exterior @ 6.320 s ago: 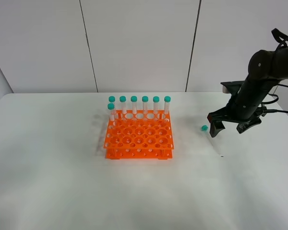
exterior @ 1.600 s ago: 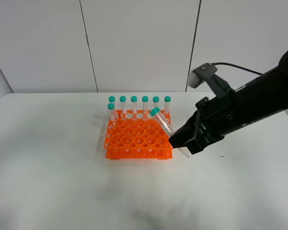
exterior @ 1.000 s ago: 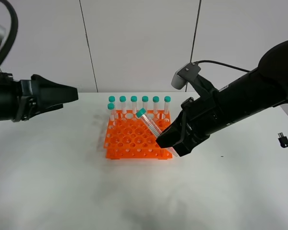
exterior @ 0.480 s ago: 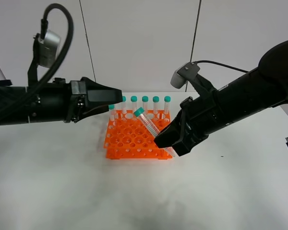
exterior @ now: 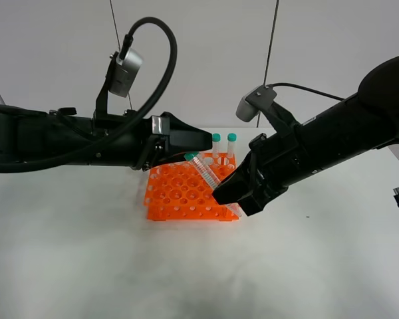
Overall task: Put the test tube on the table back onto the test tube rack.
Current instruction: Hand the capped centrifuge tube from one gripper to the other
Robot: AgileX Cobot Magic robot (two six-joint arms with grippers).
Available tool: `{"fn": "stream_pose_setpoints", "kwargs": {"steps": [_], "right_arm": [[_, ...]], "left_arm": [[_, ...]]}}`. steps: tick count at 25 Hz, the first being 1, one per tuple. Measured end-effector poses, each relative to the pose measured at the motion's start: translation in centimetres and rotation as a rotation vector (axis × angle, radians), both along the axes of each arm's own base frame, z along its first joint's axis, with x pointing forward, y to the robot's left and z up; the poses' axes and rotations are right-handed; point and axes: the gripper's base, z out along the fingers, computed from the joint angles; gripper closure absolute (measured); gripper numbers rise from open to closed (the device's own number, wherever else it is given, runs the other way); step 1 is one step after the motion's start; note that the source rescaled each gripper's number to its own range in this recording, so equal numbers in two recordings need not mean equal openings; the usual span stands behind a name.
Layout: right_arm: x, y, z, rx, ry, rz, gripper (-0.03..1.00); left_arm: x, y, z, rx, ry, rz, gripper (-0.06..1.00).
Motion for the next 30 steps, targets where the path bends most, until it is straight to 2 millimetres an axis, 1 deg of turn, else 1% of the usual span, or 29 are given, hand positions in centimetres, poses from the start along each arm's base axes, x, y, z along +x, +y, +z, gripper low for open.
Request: {"fn": "stream_pose_setpoints", "kwargs": {"steps": [3, 7, 9, 15, 30], "right_arm": [[0.1, 0.0, 0.0, 0.0, -0.005, -0.005, 0.93], [0.1, 0.0, 0.0, 0.001, -0.001, -0.009, 0.93], [0.1, 0.0, 0.0, 0.002, -0.001, -0.019, 0.93], [0.3, -0.1, 0.0, 0.0, -0.003, -0.051, 0.93], [0.7, -0.1, 0.2, 0.019, -0.022, -0.095, 0.93]], "left_arm": [[0.0, -0.4, -0.6, 0.011, 0.015, -0.009, -0.05], [0.0, -0.4, -0.6, 0.015, 0.014, -0.003, -0.05], [0.2, -0.4, -0.4, 0.014, 0.006, 0.001, -0.05], [1.0, -0.9, 1.3, -0.011, -0.045, 0.005, -0.05], [1.3, -0.7, 1.2, 0.019, -0.055, 0.032, -0.05]]}}
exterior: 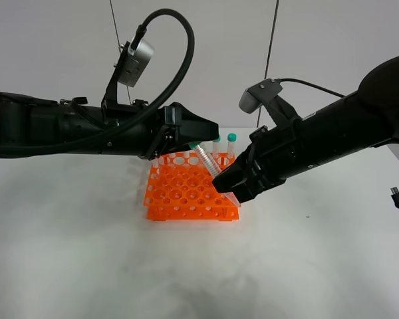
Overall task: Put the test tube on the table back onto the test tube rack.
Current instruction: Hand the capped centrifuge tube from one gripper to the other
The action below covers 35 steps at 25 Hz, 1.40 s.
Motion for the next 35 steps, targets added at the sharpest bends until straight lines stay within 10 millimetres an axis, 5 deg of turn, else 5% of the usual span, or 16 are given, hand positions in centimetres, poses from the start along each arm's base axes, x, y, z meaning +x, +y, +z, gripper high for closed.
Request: {"fn": "stream_pose_setpoints", "kwargs": {"steps": [4, 14, 20, 31, 33, 35], "right_arm": [[0.14, -0.03, 0.03, 0.0, -0.011, -0.011, 0.93], [0.19, -0.04, 0.05, 0.001, -0.014, -0.016, 0.93], [0.19, -0.04, 0.05, 0.002, -0.014, -0.016, 0.93], [0.18, -0.03, 0.05, 0.003, -0.013, -0.016, 0.91], [0.22, -0.04, 0.06, 0.003, -0.016, -0.019, 0.72], [0.24, -0.05, 0.07, 0.003, -0.018, -0.022, 0.33]], "left_arm": [[0.0, 0.0, 0.0, 0.0, 0.0, 0.0, -0.02], [0.0, 0.0, 0.0, -0.001, 0.003, 0.001, 0.39], [0.09, 0.08, -0.06, 0.007, 0.001, 0.014, 0.94], [0.08, 0.07, -0.05, 0.005, 0.004, 0.013, 0.94], [0.01, 0.01, -0.01, -0.002, 0.007, 0.004, 0.94], [-0.04, -0.02, 0.01, -0.006, 0.008, -0.001, 0.94]]}}
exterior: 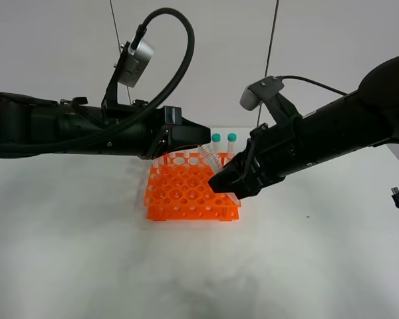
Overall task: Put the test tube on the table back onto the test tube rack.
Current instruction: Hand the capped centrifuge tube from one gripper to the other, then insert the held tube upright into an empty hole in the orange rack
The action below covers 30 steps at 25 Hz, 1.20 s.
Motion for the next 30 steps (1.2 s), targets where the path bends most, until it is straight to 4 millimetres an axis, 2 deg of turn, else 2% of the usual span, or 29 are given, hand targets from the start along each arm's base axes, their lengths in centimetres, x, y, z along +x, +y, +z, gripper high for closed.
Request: {"fn": "stream_pose_setpoints", "kwargs": {"steps": [1, 3, 4, 9, 14, 17, 20, 23, 26, 28, 30], "right_arm": [[0.0, 0.0, 0.0, 0.0, 0.0, 0.0, 0.18], [0.0, 0.0, 0.2, -0.002, 0.007, 0.003, 0.05], [0.1, 0.1, 0.5, -0.004, 0.014, 0.001, 0.02], [0.2, 0.0, 3.8, -0.057, 0.052, 0.015, -0.03], [0.7, -1.7, 7.3, -0.225, 0.056, -0.094, -0.03], [2.0, -3.9, 8.0, -0.265, 0.07, -0.269, -0.03], [3.3, -7.2, 7.9, -0.266, 0.116, -0.453, -0.03], [4.3, -11.3, 7.8, -0.249, 0.163, -0.633, -0.03], [4.6, -15.3, 7.7, -0.264, 0.196, -0.77, -0.03], [4.3, -17.3, 7.5, -0.285, 0.24, -0.824, -0.03], [3.9, -18.4, 7.3, -0.306, 0.281, -0.844, -0.03]], "left_arm": [[0.0, 0.0, 0.0, -0.001, 0.0, -0.001, 0.94], [0.0, 0.0, 0.0, -0.001, 0.0, -0.001, 0.94], [0.0, 0.0, 0.0, -0.001, 0.0, -0.002, 0.94], [0.0, 0.0, 0.0, -0.003, 0.001, -0.006, 0.94], [0.0, 0.0, 0.0, -0.007, 0.007, -0.003, 0.94], [-0.1, 0.0, 0.0, -0.008, 0.008, -0.004, 0.94], [-0.1, 0.0, 0.0, -0.008, 0.008, -0.004, 0.94], [-0.1, 0.0, 0.0, -0.008, 0.008, -0.004, 0.94], [-0.1, 0.0, 0.0, -0.008, 0.008, -0.004, 0.94], [-0.1, 0.0, 0.0, -0.008, 0.008, -0.004, 0.94], [-0.1, 0.0, 0.0, -0.008, 0.008, -0.004, 0.94]]}}
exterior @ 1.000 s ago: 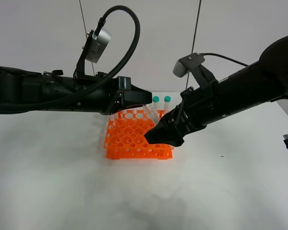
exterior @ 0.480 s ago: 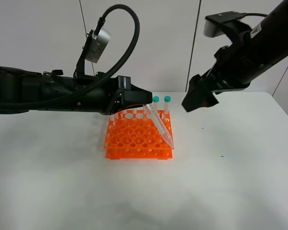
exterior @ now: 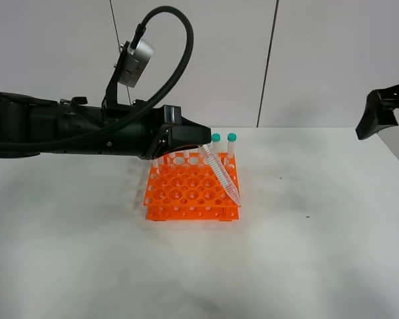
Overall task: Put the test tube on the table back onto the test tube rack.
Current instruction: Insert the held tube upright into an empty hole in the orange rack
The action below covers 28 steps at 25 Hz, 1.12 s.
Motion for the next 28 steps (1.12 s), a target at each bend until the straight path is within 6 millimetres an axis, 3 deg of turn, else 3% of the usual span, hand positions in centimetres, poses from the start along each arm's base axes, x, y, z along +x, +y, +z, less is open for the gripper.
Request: {"fn": "stream_pose_setpoints", "kwargs": {"steps": [10, 17, 22, 25, 28], "right_arm": [[-1.1, -0.3, -0.2, -0.023, 0.099, 0.021, -0.03], [-1.3, 1.6, 0.1, -0.041, 0.088, 0.109, -0.03], [-1.5, 1.6, 0.4, -0.048, 0.081, 0.096, -0.03], [-2.8, 1.6, 1.6, -0.043, 0.034, 0.079, -0.03], [-5.7, 1.7, 2.2, -0.043, -0.005, 0.072, -0.03]], "left_arm": [[0.0, 0.0, 0.0, 0.0, 0.0, 0.0, 0.94], [0.0, 0.0, 0.0, -0.001, 0.0, -0.001, 0.94], [0.0, 0.0, 0.0, -0.001, 0.0, -0.001, 0.94], [0.0, 0.0, 0.0, -0.001, 0.0, -0.001, 0.94], [0.0, 0.0, 0.0, -0.001, 0.0, -0.001, 0.94]]}}
